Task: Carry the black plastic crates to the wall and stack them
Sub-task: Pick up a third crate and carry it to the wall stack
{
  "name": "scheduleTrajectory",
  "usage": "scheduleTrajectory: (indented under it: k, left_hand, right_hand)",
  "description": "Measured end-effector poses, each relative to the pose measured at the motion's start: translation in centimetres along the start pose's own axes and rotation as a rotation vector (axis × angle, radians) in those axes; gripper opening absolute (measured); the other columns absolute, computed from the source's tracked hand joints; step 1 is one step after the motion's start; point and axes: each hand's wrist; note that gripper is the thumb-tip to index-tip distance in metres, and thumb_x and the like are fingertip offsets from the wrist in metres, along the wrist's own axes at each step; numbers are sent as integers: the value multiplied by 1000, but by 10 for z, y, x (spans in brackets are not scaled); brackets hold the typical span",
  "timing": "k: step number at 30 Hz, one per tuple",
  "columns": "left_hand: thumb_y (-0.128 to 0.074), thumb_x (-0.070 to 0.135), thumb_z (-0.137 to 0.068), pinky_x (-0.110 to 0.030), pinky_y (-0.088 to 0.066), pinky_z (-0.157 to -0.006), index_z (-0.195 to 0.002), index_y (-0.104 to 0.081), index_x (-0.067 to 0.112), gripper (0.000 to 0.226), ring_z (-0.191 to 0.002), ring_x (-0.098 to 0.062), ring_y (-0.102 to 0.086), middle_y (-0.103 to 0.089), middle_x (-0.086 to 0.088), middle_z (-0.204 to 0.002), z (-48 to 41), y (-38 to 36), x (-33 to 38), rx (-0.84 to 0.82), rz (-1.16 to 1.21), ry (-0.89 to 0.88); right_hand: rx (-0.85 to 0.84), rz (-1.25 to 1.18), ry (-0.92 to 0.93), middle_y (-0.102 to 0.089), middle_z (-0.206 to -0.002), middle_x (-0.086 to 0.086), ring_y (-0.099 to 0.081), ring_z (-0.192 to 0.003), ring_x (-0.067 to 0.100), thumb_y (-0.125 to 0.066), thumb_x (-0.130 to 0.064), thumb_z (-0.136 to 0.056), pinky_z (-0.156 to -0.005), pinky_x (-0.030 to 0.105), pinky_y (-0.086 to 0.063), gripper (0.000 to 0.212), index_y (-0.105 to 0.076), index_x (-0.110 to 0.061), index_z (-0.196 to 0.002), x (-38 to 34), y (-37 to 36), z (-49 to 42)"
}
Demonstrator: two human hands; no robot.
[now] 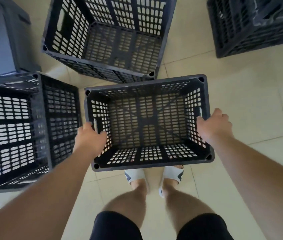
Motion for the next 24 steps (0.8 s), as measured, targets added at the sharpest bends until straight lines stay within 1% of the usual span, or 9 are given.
scheduleTrajectory:
  k: [3,6,9,12,15,17,19,22,24]
  left_hand:
    - [-57,38,-92,-57,-47,-102,-154,-30,16,70,-131,-41,-46,-37,-15,-150,-29,-15,-3,91,-4,75]
    - [-57,36,-93,-55,-46,-100,-153,-26,13,72,-131,-40,-46,-37,-15,-151,-51,-29,-6,127,27,139]
    - [-56,37,-94,-52,-53,-89,-151,-27,14,68,-114,-38,-58,-50,-16,-143,-72,-39,-9,122,153,192]
    - [-52,38,-97,-43,-49,-75,-150,-36,13,61,-94,-32,-58,-60,-15,-131,-90,-45,-15,134,233,231]
    - [-48,30,-98,-46,-54,-85,-144,-48,13,49,-97,-35,-62,-64,-16,-122,-102,-47,-22,99,257,267]
    - [-45,24,-100,-49,-53,-94,-145,-49,11,47,-107,-38,-62,-63,-17,-126,-105,-46,-26,69,265,288]
    - [-43,22,-102,-52,-52,-97,-147,-47,11,47,-112,-40,-61,-62,-17,-129,-105,-46,-28,47,286,300]
    - [-42,21,-101,-43,-51,-86,-142,-50,8,43,-105,-38,-59,-61,-18,-125,-94,-43,-24,61,287,300]
    - [-43,22,-101,-40,-44,-75,-139,-51,7,42,-96,-34,-55,-61,-18,-121,-79,-37,-19,82,275,292]
  right_hand:
    - [17,-19,-40,-41,-140,20,-43,-123,42,-48,-42,-97,-92,51,-42,60,-31,-7,-143,4,-20,-30]
    - [0,-50,-81,-42,-140,22,-45,-123,44,-51,-42,-96,-95,53,-43,61,-31,-7,-142,6,-38,-54]
    - [-2,-123,-70,-51,-130,23,-53,-113,46,-47,-35,-99,-85,50,-47,45,-36,-7,-133,8,-56,-75]
    - [44,-199,-58,-58,-123,25,-56,-107,45,-38,-26,-102,-76,41,-38,31,-40,-6,-126,13,-67,-91]
    - [68,-234,-44,-59,-120,24,-56,-102,42,-37,-25,-103,-76,39,-37,30,-45,-5,-124,16,-71,-98]
    - [59,-241,-29,-60,-116,22,-53,-93,38,-38,-25,-103,-75,39,-37,28,-46,-6,-121,18,-72,-100]
    - [46,-236,-17,-59,-116,22,-53,-94,37,-39,-24,-103,-76,39,-38,28,-46,-5,-122,19,-71,-101]
    - [42,-246,-32,-59,-117,21,-56,-101,40,-37,-24,-104,-77,39,-38,30,-46,-4,-124,24,-61,-94]
    - [50,-251,-47,-58,-109,16,-53,-89,34,-37,-25,-104,-74,38,-38,28,-46,-6,-124,32,-50,-83]
Point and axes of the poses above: each hand's wrist, its own z-axis away from the middle knuckle, its own y-axis out of the back of the hand, x = y × z
